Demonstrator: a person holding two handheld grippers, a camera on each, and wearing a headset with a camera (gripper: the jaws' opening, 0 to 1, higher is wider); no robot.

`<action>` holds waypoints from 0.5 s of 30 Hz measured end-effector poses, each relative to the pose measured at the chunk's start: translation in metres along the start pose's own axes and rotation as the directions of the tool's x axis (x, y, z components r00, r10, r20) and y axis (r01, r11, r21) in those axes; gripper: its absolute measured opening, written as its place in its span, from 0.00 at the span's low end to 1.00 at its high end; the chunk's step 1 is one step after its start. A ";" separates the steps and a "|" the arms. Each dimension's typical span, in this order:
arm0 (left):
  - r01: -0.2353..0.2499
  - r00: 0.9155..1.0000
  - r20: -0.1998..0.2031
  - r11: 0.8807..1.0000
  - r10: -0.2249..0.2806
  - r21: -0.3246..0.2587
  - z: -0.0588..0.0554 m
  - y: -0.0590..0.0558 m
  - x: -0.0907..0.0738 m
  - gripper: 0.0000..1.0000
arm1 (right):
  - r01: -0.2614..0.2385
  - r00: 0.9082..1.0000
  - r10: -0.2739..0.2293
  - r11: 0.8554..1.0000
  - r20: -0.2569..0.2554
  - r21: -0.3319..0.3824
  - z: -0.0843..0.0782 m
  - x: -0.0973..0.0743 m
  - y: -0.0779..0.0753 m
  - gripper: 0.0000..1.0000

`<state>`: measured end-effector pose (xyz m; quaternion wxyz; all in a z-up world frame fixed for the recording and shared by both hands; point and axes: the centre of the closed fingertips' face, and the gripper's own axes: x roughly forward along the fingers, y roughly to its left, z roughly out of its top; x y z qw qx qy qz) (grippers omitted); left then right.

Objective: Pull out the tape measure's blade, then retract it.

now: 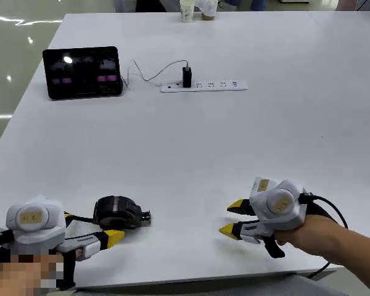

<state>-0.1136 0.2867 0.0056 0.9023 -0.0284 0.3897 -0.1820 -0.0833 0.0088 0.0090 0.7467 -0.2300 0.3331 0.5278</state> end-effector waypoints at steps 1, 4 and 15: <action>0.006 1.000 -0.003 1.000 -0.006 0.005 -0.002 0.001 -0.003 0.80 | 0.005 1.000 -0.005 1.000 -0.003 0.000 -0.003 -0.003 -0.001 0.27; 0.026 1.000 0.004 0.999 -0.026 0.018 -0.003 0.003 -0.012 0.82 | 0.017 1.000 -0.017 1.000 -0.003 0.013 -0.012 -0.012 -0.004 0.28; 0.096 0.994 0.050 0.989 -0.102 0.109 0.013 -0.004 -0.025 0.97 | 0.058 0.998 -0.061 0.993 0.025 0.101 -0.036 -0.038 -0.019 0.31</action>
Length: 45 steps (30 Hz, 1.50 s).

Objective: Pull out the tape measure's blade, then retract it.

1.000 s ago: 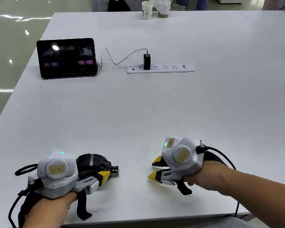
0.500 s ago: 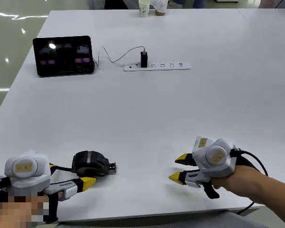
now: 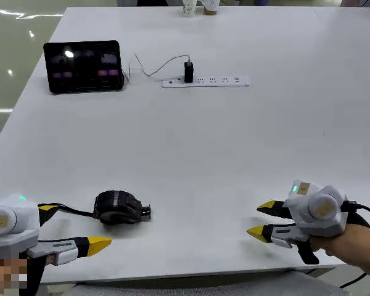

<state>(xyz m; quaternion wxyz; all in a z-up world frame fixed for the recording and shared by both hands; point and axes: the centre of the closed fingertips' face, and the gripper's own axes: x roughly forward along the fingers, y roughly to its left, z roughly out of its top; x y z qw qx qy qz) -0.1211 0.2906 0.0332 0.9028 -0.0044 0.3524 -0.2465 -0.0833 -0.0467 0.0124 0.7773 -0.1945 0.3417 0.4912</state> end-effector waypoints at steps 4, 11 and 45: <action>0.026 1.000 0.015 1.000 -0.026 0.009 0.009 -0.002 -0.003 0.99 | 0.017 1.000 -0.017 1.000 0.012 0.016 -0.003 -0.012 -0.008 0.35; 0.079 0.997 -0.024 0.995 -0.078 0.059 0.003 -0.007 -0.008 0.99 | 0.023 1.000 -0.023 1.000 0.010 0.015 -0.014 -0.029 -0.019 0.45; 0.098 0.995 -0.039 0.989 -0.094 0.115 0.026 -0.004 -0.010 0.99 | 0.006 0.999 -0.009 0.996 0.037 0.091 -0.015 -0.047 -0.028 0.99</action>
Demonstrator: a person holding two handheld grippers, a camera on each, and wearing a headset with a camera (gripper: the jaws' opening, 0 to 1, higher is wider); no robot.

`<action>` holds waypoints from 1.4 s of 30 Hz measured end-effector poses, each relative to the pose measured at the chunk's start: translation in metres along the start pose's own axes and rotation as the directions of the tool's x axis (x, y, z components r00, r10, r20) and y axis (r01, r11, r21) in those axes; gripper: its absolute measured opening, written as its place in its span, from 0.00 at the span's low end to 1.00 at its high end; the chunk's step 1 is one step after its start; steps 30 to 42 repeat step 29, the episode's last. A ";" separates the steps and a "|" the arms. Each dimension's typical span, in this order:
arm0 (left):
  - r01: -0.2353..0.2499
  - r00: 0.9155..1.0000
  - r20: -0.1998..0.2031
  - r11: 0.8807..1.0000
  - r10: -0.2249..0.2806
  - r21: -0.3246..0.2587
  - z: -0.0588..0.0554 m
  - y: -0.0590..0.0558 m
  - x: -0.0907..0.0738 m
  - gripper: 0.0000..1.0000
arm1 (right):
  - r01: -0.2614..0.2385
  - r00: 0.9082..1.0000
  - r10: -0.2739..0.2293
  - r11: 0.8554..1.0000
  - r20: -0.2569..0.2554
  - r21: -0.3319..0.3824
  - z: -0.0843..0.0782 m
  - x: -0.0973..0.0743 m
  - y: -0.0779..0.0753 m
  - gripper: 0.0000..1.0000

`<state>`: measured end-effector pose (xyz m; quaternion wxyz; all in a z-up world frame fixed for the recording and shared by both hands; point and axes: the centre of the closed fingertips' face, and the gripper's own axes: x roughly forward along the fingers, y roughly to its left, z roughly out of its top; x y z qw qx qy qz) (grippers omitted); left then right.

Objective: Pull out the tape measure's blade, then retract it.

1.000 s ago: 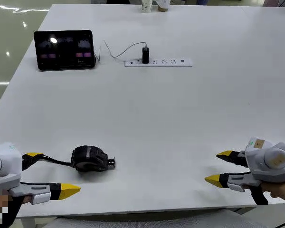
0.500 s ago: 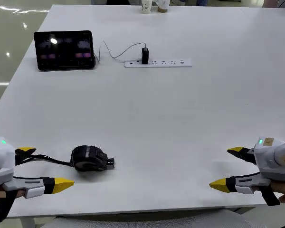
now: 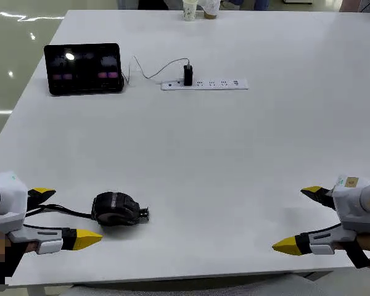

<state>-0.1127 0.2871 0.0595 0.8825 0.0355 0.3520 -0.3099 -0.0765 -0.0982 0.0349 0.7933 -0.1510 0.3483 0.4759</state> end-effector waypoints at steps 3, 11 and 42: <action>0.009 1.000 0.001 1.000 -0.009 -0.009 0.001 -0.002 0.000 0.99 | -0.002 1.000 0.002 1.000 0.001 0.002 0.001 0.000 0.001 0.99; 0.067 0.996 -0.050 0.996 -0.070 -0.053 -0.009 -0.011 0.000 0.98 | -0.007 1.000 0.006 1.000 0.016 0.016 0.005 -0.003 0.003 0.99; 0.068 0.996 -0.061 0.997 -0.070 -0.040 -0.012 -0.012 -0.001 0.99 | 0.001 1.000 -0.002 1.000 0.019 0.021 0.005 -0.007 0.002 0.99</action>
